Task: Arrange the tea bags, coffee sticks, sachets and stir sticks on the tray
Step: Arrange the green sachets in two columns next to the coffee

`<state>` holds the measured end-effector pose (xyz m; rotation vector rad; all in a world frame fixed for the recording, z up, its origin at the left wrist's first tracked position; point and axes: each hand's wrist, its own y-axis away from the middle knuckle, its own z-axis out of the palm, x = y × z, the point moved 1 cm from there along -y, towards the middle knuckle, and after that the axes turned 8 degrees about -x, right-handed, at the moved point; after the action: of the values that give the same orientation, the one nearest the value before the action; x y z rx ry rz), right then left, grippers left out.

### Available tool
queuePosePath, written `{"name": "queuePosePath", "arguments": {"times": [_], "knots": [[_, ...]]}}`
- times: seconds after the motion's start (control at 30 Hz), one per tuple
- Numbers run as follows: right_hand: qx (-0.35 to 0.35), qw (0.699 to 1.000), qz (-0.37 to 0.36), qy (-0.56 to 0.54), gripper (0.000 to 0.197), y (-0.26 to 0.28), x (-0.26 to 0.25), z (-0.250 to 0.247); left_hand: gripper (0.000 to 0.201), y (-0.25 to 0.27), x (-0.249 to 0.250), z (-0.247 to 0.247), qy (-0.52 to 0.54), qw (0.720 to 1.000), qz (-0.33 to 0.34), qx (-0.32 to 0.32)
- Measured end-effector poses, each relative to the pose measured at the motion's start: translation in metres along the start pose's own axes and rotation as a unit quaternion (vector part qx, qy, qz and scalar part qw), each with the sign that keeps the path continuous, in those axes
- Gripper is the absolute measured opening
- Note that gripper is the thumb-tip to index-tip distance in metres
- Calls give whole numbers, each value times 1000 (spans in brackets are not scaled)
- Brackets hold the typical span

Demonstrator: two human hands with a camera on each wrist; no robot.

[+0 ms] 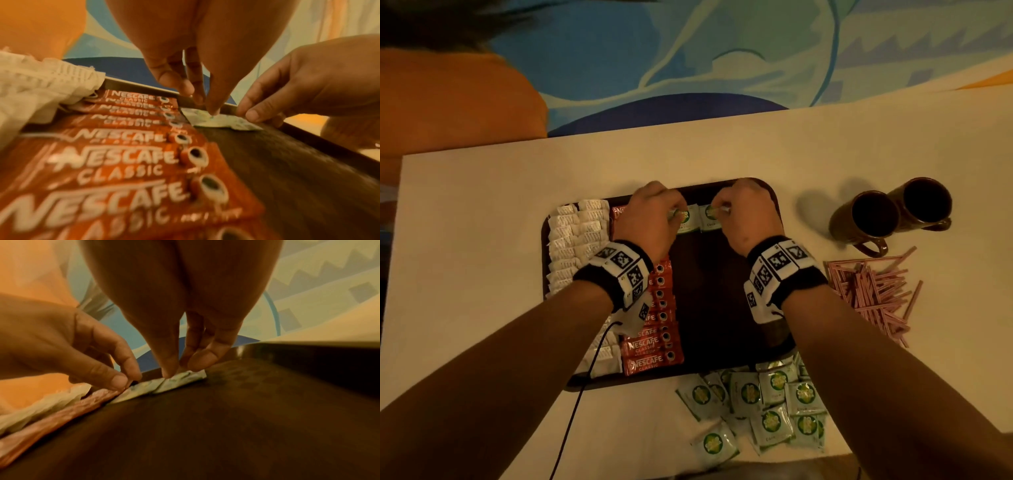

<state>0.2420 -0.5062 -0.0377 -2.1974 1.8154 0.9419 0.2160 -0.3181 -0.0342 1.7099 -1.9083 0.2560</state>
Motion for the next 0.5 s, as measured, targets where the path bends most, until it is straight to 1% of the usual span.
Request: {"name": "queuePosePath", "arguments": {"times": [0.07,0.13,0.27,0.37,0.5], "knots": [[-27,999,-17,38,18,6,-1,8,15,9,-1,7,-22,1000,20,-7],[-38,997,-26,61,17,10,-1,14,19,13,-6,14,-36,999,24,-15],[-9,998,-22,61,19,10,3,19,21,12,-11,19,-59,997,38,-15],[13,999,-18,44,17,9,3,19,21,12,-11,18,-59,998,30,-13],[15,999,-18,41,17,6,1,19,23,11,-11,18,-53,998,31,-5]]}}
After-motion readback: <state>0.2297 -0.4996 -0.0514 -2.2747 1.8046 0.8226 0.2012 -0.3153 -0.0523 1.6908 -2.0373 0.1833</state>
